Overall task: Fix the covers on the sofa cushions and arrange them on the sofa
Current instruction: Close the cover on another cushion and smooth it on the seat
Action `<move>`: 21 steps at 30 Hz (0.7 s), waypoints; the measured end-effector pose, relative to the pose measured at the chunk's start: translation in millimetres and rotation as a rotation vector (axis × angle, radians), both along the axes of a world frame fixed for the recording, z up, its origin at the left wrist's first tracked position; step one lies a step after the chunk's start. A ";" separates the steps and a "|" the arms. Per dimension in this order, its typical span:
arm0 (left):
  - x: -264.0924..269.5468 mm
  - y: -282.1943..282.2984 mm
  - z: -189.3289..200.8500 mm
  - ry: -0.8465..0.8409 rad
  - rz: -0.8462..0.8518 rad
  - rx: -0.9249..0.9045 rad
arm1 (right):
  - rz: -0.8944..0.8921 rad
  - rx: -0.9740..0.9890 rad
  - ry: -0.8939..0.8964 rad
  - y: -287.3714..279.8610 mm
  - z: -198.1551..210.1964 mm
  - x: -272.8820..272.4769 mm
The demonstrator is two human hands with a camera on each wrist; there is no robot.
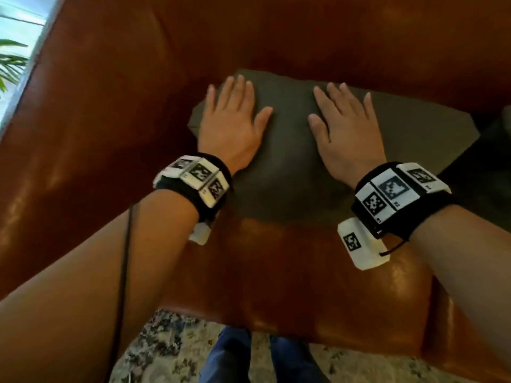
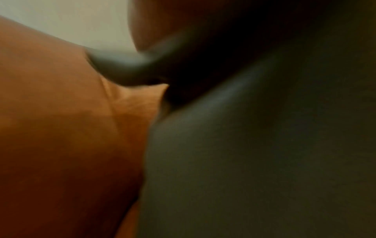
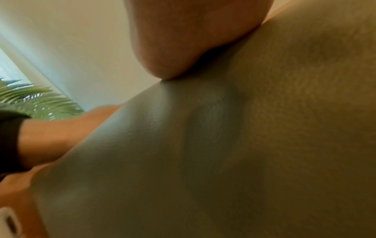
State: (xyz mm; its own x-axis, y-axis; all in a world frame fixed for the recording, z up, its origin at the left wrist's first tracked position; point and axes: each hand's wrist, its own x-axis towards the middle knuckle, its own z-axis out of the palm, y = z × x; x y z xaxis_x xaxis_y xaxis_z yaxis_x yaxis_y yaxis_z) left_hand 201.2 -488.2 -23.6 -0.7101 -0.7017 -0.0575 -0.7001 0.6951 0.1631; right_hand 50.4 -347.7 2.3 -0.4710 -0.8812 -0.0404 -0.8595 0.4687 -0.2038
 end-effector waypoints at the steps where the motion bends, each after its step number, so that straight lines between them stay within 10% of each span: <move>1: 12.5 -14.0 -3.7 0.001 0.076 0.018 | -0.009 0.001 -0.009 0.0 0.7 -2.7; 8: 86.9 -38.3 -22.0 0.600 0.666 0.588 | -0.063 0.003 0.013 -7.2 -1.1 -15.2; 14: 27.6 -12.6 -38.3 0.933 0.705 1.079 | -0.095 -0.021 -0.026 -14.3 -2.1 -21.7; 21: 25.0 7.4 -107.3 0.750 0.676 1.083 | -0.098 -0.053 -0.034 -8.0 -10.7 -21.1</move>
